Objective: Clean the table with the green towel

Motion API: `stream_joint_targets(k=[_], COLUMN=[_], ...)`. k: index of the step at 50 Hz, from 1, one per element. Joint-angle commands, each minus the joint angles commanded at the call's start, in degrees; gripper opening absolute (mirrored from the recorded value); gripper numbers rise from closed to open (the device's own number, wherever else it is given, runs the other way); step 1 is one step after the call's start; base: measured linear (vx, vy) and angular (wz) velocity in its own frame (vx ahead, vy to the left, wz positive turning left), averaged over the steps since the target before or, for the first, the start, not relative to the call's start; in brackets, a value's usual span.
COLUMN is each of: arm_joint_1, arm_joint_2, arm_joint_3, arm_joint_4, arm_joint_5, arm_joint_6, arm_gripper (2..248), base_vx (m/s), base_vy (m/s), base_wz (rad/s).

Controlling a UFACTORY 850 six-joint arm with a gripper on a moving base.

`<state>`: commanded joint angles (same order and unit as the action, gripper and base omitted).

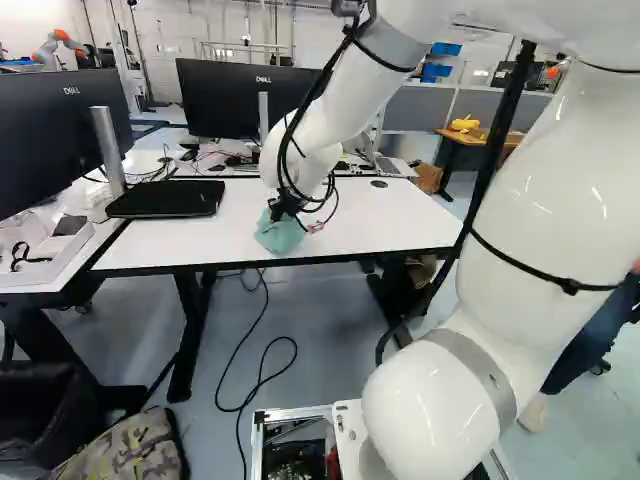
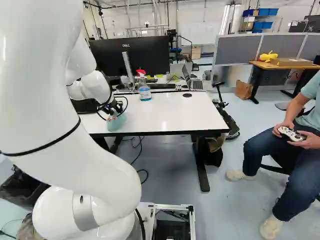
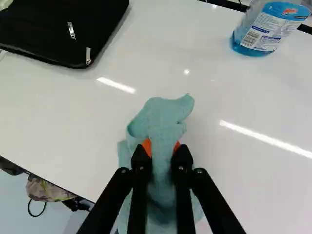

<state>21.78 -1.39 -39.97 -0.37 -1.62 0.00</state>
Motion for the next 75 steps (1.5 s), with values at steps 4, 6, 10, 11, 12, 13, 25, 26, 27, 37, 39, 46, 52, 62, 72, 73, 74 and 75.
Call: stream_joint_targets(k=[4, 6, 10, 11, 12, 13, 25, 26, 27, 37, 39, 46, 52, 62, 72, 73, 74, 75], arm_joint_1=[-0.05, -0.06, -0.06, -0.05, -0.04, -0.04, 0.09, 0.10, 0.11, 0.27, 0.27, 0.27, 0.27, 0.27, -0.18, -0.31, -0.46, -0.62], arm_joint_2=[0.34, 0.46, 0.65, 0.69, 0.73, 0.77, 1.16, 1.20, 1.24, 2.47, 2.86, 4.21, 5.37, 5.95, 6.23, 6.31, 6.41, 6.51], arm_joint_3=[-0.28, -0.47, -0.91, -1.02, -1.14, -1.27, -2.77, -2.89, -3.01, -3.36, -3.30, -3.08, -2.90, -2.82, -2.55, -2.47, -2.38, -2.28], arm_joint_4=[0.00, 0.00, 0.00, 0.00, 0.00, 0.00, 0.00, 0.00, 0.00, 0.00, 0.00, 0.00, 0.00, 0.00, 0.00, 0.00, 0.00, 0.00], arm_joint_5=[-0.83, -1.34, -2.48, -2.80, -3.13, -3.47, -7.80, -8.17, -8.54, -11.91, -12.52, -14.42, -15.58, -15.73, -15.73, -15.73, -15.73, -15.73], arm_joint_6=[0.00, 0.00, 0.00, 0.00, 0.00, 0.00, 0.00, 0.00, 0.00, 0.00, 0.00, 0.00, 0.00, 0.00, 0.00, 0.00, 0.00, 0.00], arm_gripper=[57, 57, 57, 57, 57, 57, 57, 57, 57, 57, 57, 57, 57, 57, 57, 57, 57, 57], base_vx=[0.000, 0.000, 0.000, 0.000, 0.000, 0.000, 0.000, 0.000, 0.000, 0.000, 0.000, 0.000, 0.000, 0.000, 0.000, 0.000, 0.000, 0.000], base_vy=[0.000, 0.000, 0.000, 0.000, 0.000, 0.000, 0.000, 0.000, 0.000, 0.000, 0.000, 0.000, 0.000, 0.000, 0.000, 0.000, 0.000, 0.000], base_wz=[0.000, 0.000, 0.000, 0.000, 0.000, 0.000, 0.000, 0.000, 0.000, 0.000, 0.000, 0.000, 0.000, 0.000, 0.000, 0.000, 0.000, 0.000])
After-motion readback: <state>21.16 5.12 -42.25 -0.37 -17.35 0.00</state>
